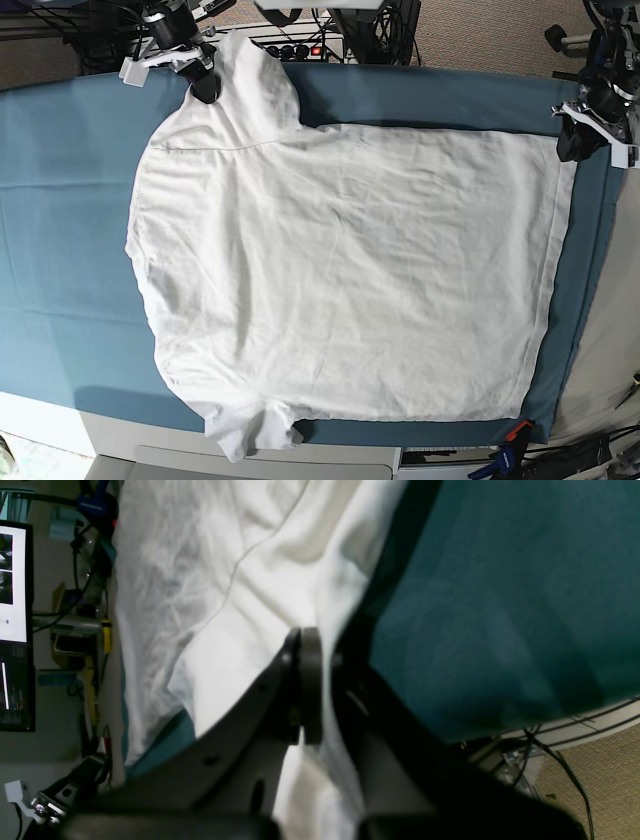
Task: Fold the T-shirt properly
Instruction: 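Lower the left gripper and grasp the shirt's shoulder edge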
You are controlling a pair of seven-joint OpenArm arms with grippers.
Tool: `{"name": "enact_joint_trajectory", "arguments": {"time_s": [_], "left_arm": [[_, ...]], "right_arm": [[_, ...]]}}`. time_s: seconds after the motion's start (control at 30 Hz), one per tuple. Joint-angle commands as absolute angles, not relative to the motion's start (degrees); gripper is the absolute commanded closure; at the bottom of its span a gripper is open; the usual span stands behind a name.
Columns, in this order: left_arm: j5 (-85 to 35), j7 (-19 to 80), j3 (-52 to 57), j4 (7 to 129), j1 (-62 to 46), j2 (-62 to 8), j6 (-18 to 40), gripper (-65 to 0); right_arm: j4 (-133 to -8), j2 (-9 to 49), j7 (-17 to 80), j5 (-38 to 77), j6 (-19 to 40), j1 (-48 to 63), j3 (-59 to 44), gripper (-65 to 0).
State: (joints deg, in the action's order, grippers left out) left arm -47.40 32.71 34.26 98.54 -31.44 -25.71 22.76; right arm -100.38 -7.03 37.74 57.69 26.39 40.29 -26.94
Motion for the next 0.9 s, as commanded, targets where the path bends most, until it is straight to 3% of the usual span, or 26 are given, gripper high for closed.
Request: {"name": "enact_joint_trajectory", "arguments": {"time_s": [0.0,0.87], "left_arm": [[-47.99,30.98,34.79,99.35,-31.59,-26.65,23.2,-17.2],[-46.02,28.95,34.79,99.35,-31.94,-26.33,23.24,-17.2]], "right_arm": [[-100.82,-7.14,37.93,57.54,26.15,40.77,-27.03,0.0],[-100.82,-7.14,37.71,57.54,26.17,40.77,-27.03,0.0]]}}
